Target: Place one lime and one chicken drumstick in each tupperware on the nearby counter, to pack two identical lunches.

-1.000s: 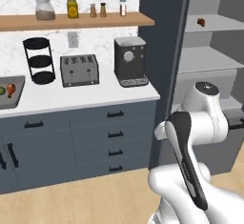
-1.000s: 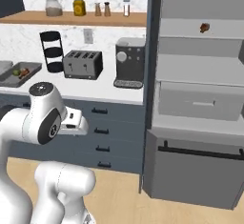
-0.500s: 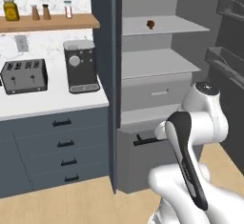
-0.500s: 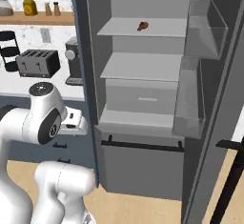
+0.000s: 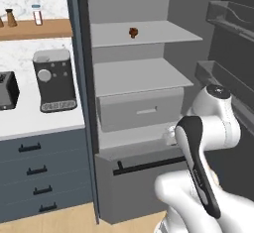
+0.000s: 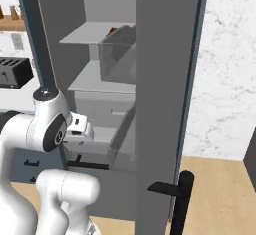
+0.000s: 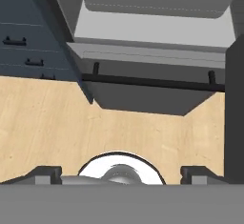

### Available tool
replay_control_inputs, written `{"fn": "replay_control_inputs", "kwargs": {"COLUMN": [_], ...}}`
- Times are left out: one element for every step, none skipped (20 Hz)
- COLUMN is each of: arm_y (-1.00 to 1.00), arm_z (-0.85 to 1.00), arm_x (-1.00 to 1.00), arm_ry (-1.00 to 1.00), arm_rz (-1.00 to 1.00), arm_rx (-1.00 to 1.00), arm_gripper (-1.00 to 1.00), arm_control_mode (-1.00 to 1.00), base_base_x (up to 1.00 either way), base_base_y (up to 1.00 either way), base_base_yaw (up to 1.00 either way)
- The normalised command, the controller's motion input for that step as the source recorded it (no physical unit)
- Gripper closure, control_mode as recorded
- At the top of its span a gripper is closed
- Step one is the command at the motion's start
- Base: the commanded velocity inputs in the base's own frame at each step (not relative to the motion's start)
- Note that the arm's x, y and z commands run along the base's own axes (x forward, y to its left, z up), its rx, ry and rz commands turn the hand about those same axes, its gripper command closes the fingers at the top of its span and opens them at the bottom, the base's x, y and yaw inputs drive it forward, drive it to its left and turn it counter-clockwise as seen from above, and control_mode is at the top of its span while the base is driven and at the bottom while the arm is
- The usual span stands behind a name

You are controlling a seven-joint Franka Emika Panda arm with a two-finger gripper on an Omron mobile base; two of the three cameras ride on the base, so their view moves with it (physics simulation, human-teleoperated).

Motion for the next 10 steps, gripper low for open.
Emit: {"fn": "replay_control_inputs", "kwargs": {"arm_y": [0.0,0.0,0.0,0.0,0.0,0.0,0.0,0.0,0.0,0.0], "arm_z": [0.0,0.0,0.0,0.0,0.0,0.0,0.0,0.0,0.0,0.0], "arm_x": [0.0,0.0,0.0,0.0,0.0,0.0,0.0,0.0,0.0,0.0], "arm_ry": [0.0,0.0,0.0,0.0,0.0,0.0,0.0,0.0,0.0,0.0], "arm_rz": [0.0,0.0,0.0,0.0,0.0,0.0,0.0,0.0,0.0,0.0], "arm_rx": [0.0,0.0,0.0,0.0,0.0,0.0,0.0,0.0,0.0,0.0], "arm_gripper": [-1.0,-1.0,-1.0,-1.0,-1.0,-1.0,-1.0,-1.0,-1.0,-1.0], "arm_control_mode": [1.0,1.0,1.0,1.0,1.0,1.0,1.0,1.0,1.0,1.0], "base_base_x": [0.73,0.81,0.85,0.86,0.88,0.84,0.77,0.64,0.59,0.46], "base_base_y": [0.0,0.0,0.01,0.01,0.0,0.0,-0.08,-0.21,-0.18,-0.11], "base_base_yaw": [0.0,0.0,0.0,0.0,0.0,0.0,0.0,0.0,0.0,0.0]}}
